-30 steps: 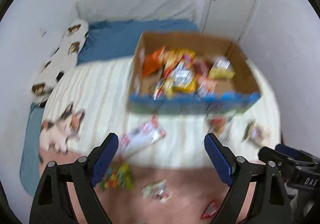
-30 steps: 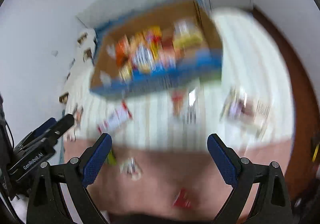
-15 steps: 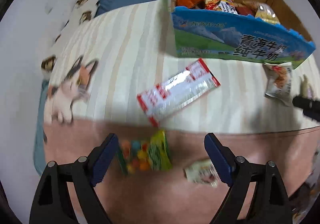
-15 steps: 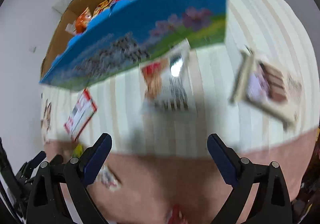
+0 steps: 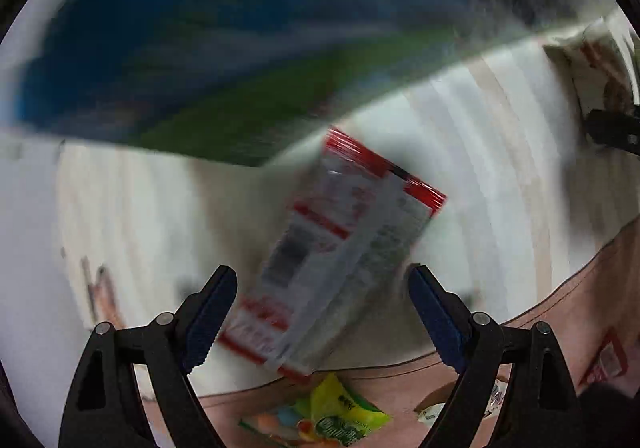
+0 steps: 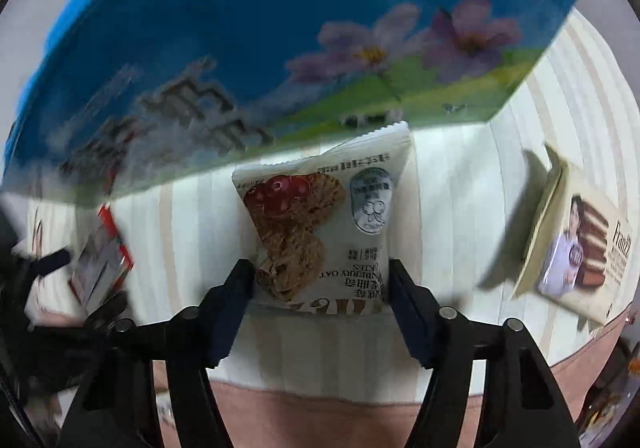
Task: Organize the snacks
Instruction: 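Grasp the red-white sauce packet with the left tool while the right grasps the oat cookie pack, then carry both packets into the cardboard box and open both tools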
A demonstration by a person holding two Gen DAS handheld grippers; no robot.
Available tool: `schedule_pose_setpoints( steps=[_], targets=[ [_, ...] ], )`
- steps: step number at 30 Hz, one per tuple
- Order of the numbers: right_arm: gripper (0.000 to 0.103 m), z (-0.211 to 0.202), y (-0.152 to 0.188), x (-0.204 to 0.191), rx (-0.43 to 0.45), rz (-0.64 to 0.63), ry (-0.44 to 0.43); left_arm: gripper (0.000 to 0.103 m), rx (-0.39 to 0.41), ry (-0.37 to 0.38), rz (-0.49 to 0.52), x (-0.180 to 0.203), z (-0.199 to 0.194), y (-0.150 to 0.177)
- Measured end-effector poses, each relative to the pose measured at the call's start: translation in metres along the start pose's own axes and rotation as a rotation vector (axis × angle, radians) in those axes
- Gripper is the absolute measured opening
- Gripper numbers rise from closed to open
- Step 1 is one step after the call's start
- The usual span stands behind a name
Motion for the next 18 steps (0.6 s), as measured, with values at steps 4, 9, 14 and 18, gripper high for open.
schedule_pose_setpoints(
  steps=[4,9,14,18],
  targets=[
    [0.066,-0.005,0.019,0.006,-0.055,-0.007,-0.021,0.067,-0.005,0.083,-0.07,0.003,-0.003,0.001],
    [0.066,-0.007,0.045,0.01,-0.121,-0.007,-0.05,0.067,-0.034,0.322,-0.28,0.019,-0.005,0.018],
    [0.072,-0.002,0.063,0.009,-0.18,-0.014,-0.078,0.067,-0.06,0.416,-0.354,0.033,-0.004,0.029],
    [0.08,0.001,0.056,0.014,-0.178,0.008,-0.085,0.067,-0.075,0.398,-0.276,0.043,-0.003,0.027]
  ],
)
Point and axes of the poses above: each gripper's, at about its wrist camera, not at the fingertips, and z roughly the way its jaws point, x to its right, y to its underside, the point moved 6 cm from there along z, roughly the way its jaws point, and after that the axes turned 3 degrees about z, right-handed, at the moved point
